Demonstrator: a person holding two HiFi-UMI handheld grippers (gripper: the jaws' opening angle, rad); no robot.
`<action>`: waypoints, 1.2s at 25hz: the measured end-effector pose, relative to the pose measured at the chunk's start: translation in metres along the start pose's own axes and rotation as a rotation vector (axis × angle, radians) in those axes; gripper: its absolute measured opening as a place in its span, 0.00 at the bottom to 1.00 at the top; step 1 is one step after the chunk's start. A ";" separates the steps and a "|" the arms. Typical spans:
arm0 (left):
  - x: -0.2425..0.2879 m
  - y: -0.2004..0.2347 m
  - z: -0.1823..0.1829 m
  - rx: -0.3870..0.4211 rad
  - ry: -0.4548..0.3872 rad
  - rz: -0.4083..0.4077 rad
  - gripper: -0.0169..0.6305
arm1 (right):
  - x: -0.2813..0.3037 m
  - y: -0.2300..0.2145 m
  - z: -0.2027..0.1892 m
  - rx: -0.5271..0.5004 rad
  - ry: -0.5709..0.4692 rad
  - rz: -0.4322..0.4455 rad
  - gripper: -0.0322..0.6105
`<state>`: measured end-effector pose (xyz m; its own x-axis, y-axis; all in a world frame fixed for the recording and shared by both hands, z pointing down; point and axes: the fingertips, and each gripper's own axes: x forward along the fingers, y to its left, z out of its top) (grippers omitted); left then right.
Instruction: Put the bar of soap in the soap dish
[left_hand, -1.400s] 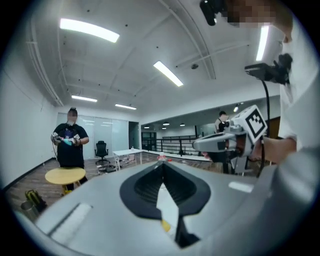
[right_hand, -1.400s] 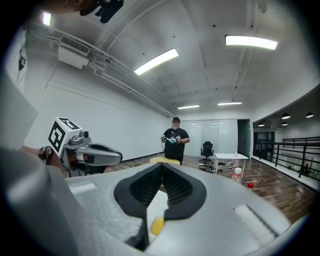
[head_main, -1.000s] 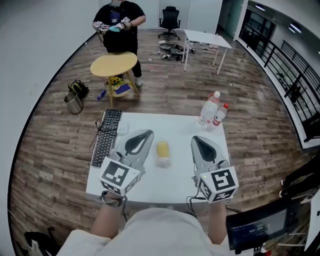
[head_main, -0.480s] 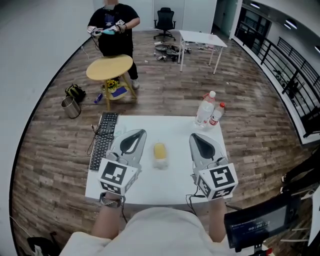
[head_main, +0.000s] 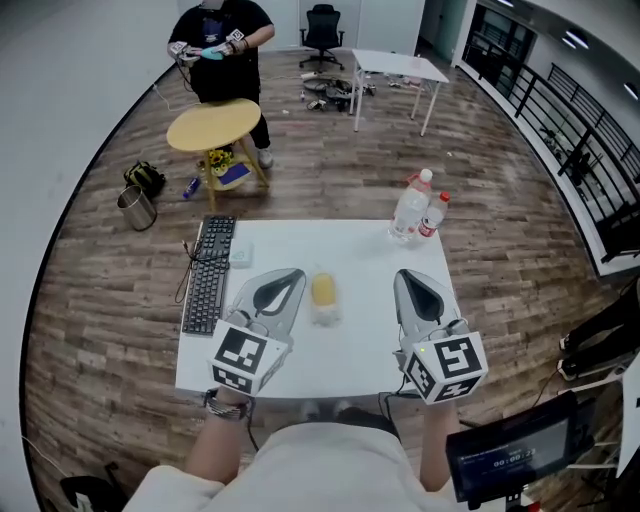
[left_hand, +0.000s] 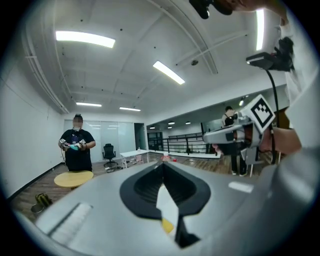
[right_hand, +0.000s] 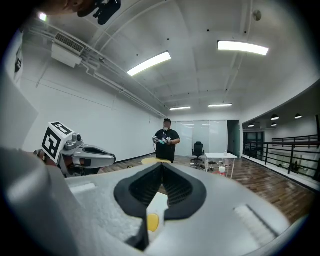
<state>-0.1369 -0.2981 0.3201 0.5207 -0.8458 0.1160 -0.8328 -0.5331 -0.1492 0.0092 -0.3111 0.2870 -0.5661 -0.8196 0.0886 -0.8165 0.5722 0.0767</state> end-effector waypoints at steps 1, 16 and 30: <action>-0.002 -0.003 -0.003 0.003 0.012 -0.001 0.04 | -0.003 0.003 -0.002 0.005 0.002 -0.003 0.05; -0.030 -0.023 0.002 0.012 -0.017 0.021 0.04 | -0.033 0.028 -0.005 0.004 0.002 0.017 0.05; -0.061 -0.090 0.008 -0.029 -0.030 0.037 0.04 | -0.104 0.030 -0.015 -0.003 -0.006 0.064 0.05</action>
<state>-0.0921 -0.1985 0.3184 0.4946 -0.8653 0.0812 -0.8564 -0.5011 -0.1246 0.0453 -0.2085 0.2950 -0.6178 -0.7815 0.0874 -0.7783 0.6235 0.0741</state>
